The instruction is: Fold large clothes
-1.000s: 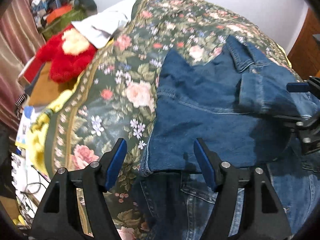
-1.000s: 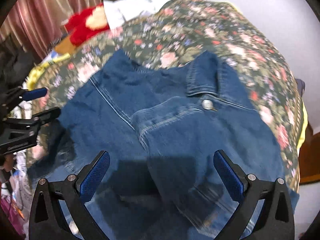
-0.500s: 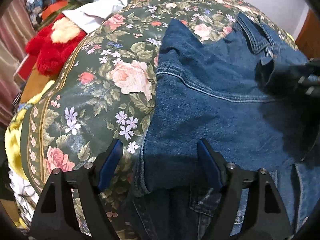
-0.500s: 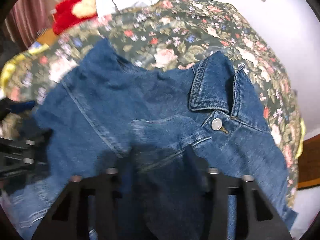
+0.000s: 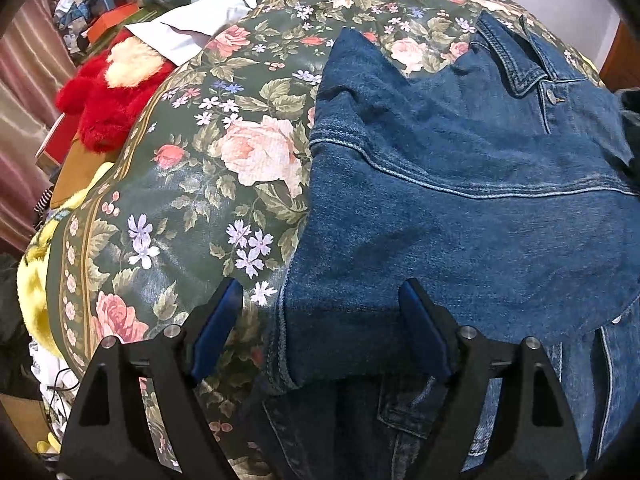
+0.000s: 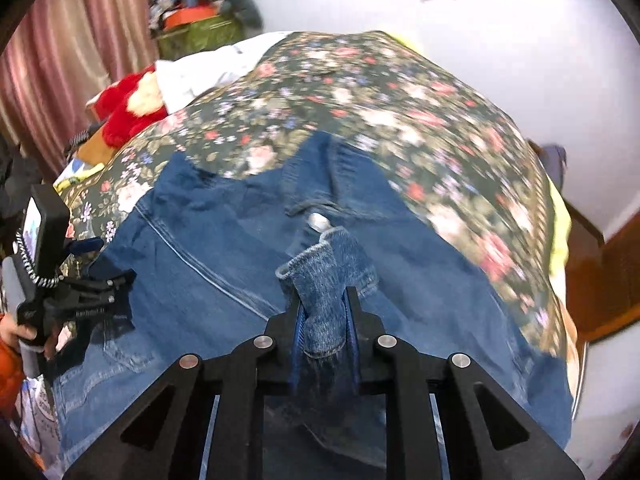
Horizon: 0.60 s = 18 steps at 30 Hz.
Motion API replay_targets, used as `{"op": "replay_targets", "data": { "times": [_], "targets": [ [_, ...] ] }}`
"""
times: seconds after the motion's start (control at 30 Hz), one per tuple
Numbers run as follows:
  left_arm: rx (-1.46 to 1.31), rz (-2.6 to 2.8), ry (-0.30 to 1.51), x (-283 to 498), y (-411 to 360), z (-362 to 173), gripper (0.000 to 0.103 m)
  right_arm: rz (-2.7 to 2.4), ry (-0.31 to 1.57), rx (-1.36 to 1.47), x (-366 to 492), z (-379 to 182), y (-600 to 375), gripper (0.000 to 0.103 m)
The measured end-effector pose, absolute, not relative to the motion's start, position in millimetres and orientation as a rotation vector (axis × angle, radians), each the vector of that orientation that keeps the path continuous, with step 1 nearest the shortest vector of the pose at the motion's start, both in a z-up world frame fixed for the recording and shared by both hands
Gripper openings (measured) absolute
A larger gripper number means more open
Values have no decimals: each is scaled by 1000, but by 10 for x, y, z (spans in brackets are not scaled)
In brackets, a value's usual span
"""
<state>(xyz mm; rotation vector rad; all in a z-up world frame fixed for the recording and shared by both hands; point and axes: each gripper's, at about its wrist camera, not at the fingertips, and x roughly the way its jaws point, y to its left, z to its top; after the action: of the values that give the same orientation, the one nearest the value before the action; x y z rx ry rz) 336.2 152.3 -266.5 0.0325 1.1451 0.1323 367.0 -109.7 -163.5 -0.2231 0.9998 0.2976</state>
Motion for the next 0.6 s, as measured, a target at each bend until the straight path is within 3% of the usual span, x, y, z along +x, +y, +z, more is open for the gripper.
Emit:
{"op": "replay_targets", "data": {
  "times": [0.6],
  "targets": [
    [85, 161, 1172, 3355, 1439, -2731, 85, 107, 1137, -46, 3007, -1968, -2412, 16]
  ]
}}
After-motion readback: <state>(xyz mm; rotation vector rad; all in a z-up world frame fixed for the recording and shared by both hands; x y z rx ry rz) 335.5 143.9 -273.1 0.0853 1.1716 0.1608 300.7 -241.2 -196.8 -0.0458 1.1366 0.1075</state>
